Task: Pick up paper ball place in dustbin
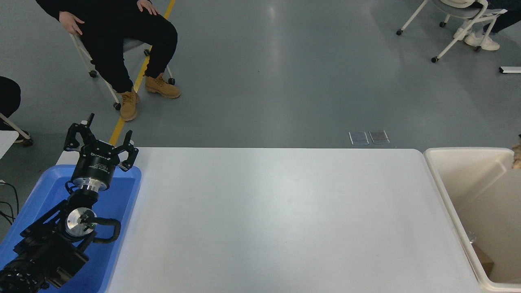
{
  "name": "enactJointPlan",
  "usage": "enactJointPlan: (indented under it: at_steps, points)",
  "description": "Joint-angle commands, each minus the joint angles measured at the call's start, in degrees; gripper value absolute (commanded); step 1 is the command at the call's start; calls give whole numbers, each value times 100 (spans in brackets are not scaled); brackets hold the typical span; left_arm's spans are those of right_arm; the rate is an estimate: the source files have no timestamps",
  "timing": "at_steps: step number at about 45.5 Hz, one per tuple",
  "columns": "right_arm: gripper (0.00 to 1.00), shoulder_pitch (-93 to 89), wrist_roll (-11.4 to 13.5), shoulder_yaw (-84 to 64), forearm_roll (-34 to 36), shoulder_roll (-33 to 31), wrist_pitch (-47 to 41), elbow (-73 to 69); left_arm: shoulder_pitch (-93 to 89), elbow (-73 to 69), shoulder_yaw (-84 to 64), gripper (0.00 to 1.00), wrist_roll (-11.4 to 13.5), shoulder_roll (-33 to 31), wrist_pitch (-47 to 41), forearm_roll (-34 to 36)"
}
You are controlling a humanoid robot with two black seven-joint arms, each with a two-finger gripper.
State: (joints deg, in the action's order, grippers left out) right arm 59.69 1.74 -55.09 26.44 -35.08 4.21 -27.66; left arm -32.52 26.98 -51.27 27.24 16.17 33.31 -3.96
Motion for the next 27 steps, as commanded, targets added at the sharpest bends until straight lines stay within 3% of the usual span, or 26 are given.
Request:
enactJointPlan:
  at_steps: [1, 12, 16, 20, 23, 27]
  points:
    - [0, -976, 11, 482, 124, 326, 212, 524, 0, 0, -6, 99, 0, 0, 0, 1]
    - [3, -1364, 11, 684, 124, 502, 247, 718, 0, 0, -6, 99, 0, 0, 0, 1]
    - [53, -1364, 11, 737, 133, 511, 396, 718, 0, 0, 3, 99, 0, 0, 0, 1]
    - [73, -1364, 11, 737, 45, 511, 598, 718, 0, 0, -6, 99, 0, 0, 0, 1]
    - [99, -1355, 2, 737, 27, 511, 712, 718, 0, 0, -6, 99, 0, 0, 0, 1]
    - [100, -1355, 11, 737, 19, 511, 730, 709, 0, 0, -6, 99, 0, 0, 0, 1]
